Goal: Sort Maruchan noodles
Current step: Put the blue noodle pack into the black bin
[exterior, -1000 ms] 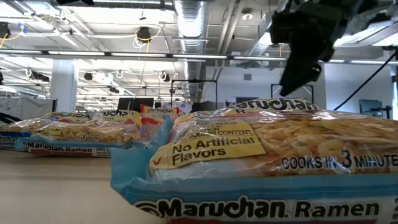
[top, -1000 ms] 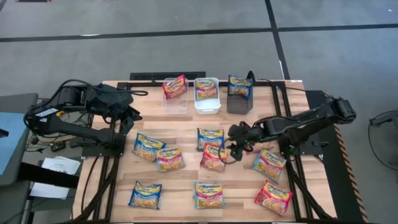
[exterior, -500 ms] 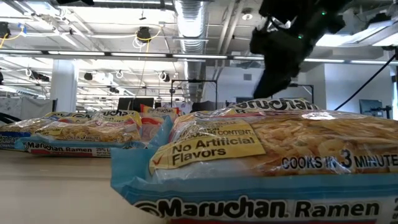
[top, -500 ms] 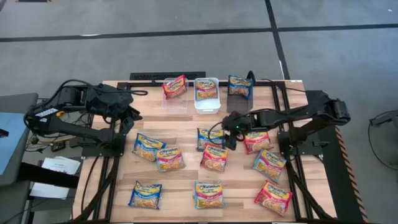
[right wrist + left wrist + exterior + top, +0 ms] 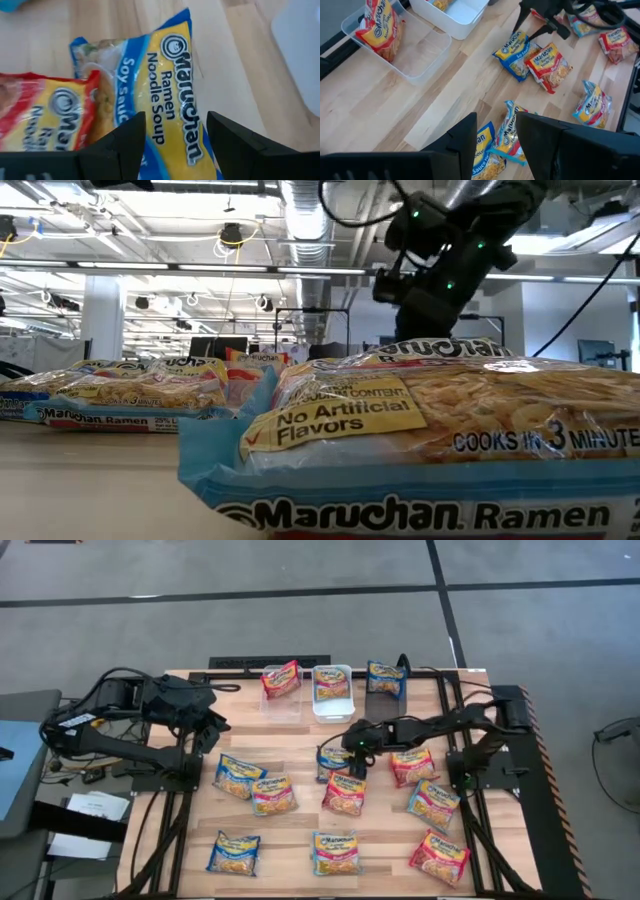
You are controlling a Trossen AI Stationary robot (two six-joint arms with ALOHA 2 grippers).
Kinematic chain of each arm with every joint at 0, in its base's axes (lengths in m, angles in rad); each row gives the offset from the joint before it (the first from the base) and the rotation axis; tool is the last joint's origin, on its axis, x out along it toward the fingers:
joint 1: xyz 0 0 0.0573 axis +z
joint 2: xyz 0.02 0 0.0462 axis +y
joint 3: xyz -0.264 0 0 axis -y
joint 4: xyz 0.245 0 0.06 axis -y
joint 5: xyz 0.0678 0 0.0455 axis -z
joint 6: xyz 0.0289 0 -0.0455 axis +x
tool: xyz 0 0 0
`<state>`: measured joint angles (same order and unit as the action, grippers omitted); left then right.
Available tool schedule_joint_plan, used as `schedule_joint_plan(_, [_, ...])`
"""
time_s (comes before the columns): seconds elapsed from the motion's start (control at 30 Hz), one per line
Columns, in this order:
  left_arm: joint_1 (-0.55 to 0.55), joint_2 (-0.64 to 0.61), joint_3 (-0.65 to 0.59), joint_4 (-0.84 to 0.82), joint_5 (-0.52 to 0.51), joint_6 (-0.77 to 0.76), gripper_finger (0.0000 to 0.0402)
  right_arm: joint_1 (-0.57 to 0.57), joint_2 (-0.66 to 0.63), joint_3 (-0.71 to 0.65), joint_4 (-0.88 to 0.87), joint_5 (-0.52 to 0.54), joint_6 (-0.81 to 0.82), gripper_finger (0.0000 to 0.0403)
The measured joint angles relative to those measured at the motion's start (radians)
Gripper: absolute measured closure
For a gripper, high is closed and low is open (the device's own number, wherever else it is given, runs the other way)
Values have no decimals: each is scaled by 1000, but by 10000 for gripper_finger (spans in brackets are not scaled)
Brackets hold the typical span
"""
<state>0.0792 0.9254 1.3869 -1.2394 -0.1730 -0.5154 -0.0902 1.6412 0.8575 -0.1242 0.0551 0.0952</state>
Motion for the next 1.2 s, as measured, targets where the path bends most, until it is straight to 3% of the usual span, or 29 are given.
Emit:
schedule_joint_plan(0.37, [0,37,0,-1,-3,32,278,-6,112,36,1,-27,67,178])
schedule_joint_plan(0.8, [0,37,0,-1,-7,32,278,-6,102,35,-22,-29,125,343])
schedule_joint_plan(1.2, [0,37,0,0,-7,-4,278,-1,39,32,-61,-15,117,389])
